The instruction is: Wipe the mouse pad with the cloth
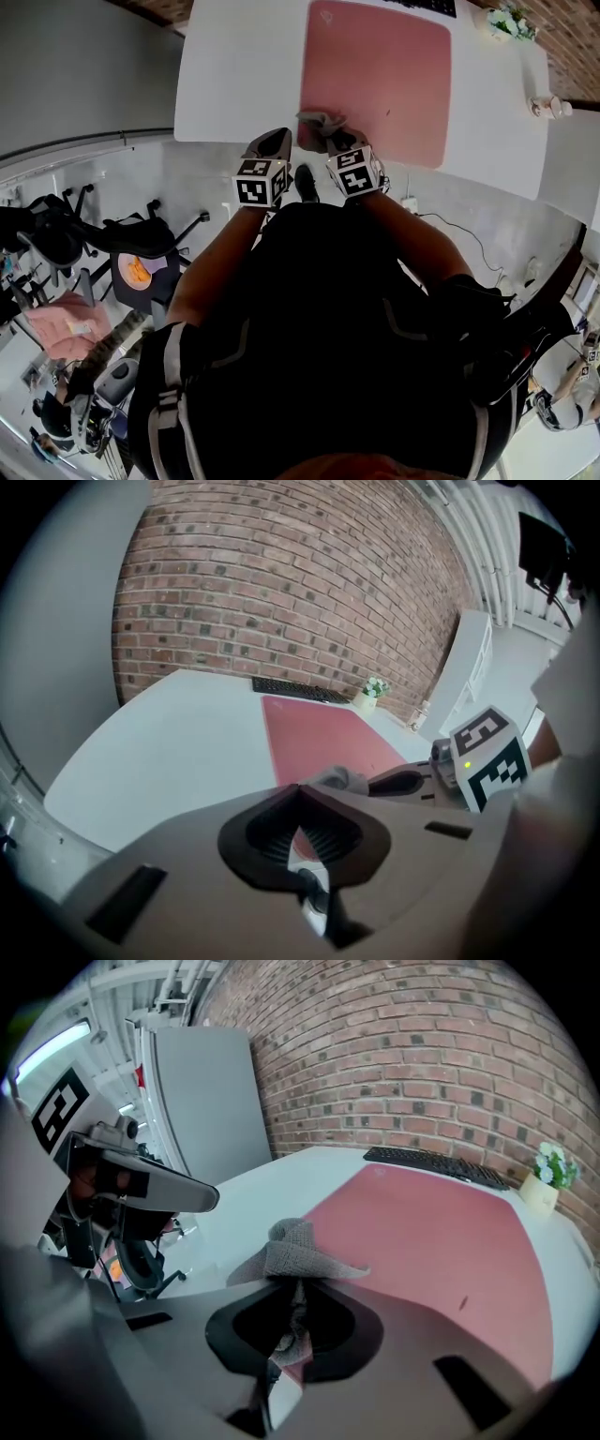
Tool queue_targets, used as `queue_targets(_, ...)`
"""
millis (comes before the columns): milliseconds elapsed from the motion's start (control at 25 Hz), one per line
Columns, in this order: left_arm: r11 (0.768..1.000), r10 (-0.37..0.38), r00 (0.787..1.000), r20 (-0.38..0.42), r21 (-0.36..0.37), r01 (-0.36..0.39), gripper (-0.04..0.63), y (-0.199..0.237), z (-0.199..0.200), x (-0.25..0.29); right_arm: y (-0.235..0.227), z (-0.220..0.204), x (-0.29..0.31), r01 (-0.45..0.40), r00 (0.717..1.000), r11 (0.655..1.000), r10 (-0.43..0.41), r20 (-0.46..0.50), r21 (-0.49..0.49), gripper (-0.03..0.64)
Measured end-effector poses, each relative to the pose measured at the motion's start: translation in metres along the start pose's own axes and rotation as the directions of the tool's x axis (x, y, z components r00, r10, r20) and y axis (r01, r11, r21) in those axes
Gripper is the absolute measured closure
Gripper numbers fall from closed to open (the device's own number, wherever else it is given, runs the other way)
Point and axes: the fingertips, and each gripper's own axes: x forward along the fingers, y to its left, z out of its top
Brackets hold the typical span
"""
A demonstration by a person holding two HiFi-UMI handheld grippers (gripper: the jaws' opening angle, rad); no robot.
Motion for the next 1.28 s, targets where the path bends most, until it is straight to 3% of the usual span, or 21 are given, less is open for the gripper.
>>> queue_targets(320,0.998,-0.066,0.998,-0.006,-0.02,0.066,0.592,-0.028,0.001,0.015,-0.026,-0.019,-0.013,0.054,0.999,0.997,-0.054,-0.005,0.056,0.584)
queue_targets(840,0.986,-0.143,0.988,-0.059,0.078,0.147,0.592,-0.084,0.006,0.043,-0.073,-0.049,-0.046,0.128,0.992,0.983,-0.127,-0.02,0.13,0.584)
queue_targets(1280,0.968,-0.19,0.978,-0.092,0.147,0.202,0.592,-0.123,0.013,0.065,-0.13,-0.088,-0.086,0.242,0.97,0.931,-0.241,-0.038,0.272,0.584)
